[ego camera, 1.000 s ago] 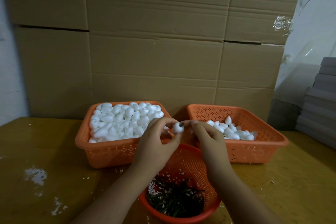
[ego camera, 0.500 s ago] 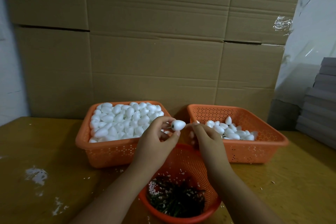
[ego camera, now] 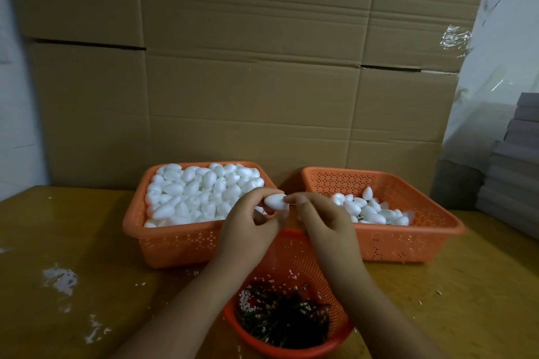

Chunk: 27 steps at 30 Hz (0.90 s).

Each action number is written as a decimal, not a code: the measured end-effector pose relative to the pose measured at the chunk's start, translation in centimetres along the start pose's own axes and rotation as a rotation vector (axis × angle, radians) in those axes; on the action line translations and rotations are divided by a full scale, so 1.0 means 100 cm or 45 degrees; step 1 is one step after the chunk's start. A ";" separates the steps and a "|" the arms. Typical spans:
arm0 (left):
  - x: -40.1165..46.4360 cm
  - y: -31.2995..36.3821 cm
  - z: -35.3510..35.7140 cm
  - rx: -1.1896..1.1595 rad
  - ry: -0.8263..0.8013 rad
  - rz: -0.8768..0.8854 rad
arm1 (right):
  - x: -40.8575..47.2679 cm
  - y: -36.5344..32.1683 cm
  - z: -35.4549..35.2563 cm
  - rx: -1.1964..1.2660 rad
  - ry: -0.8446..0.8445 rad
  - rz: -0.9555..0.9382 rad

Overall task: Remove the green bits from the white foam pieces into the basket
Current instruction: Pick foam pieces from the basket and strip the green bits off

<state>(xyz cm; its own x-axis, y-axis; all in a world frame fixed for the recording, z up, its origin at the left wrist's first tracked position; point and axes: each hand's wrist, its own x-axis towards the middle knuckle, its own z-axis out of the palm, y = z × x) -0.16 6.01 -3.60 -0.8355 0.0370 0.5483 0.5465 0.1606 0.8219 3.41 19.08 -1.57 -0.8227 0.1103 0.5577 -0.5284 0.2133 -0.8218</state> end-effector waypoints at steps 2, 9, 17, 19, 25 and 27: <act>0.000 -0.001 0.000 -0.030 0.028 -0.023 | 0.003 0.002 -0.004 0.041 0.119 0.108; 0.000 0.002 0.000 -0.128 0.008 -0.068 | 0.005 0.005 -0.003 0.035 0.059 0.189; 0.000 -0.002 0.002 0.047 -0.080 -0.007 | 0.000 0.004 0.002 -0.271 -0.035 -0.176; 0.000 -0.002 0.002 0.117 -0.035 0.016 | -0.002 0.005 0.004 -0.308 -0.081 -0.215; -0.002 0.003 0.001 0.062 -0.017 0.059 | 0.001 0.006 0.002 -0.059 -0.074 0.120; -0.004 0.004 0.002 0.166 -0.022 0.122 | 0.003 0.005 0.000 -0.001 -0.095 0.171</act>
<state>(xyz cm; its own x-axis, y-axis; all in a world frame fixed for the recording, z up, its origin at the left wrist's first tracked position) 0.39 6.24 -3.48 -0.7813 0.0748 0.6196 0.6125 0.2825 0.7383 2.88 19.21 -1.78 -0.8994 0.0653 0.4321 -0.4121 0.2024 -0.8884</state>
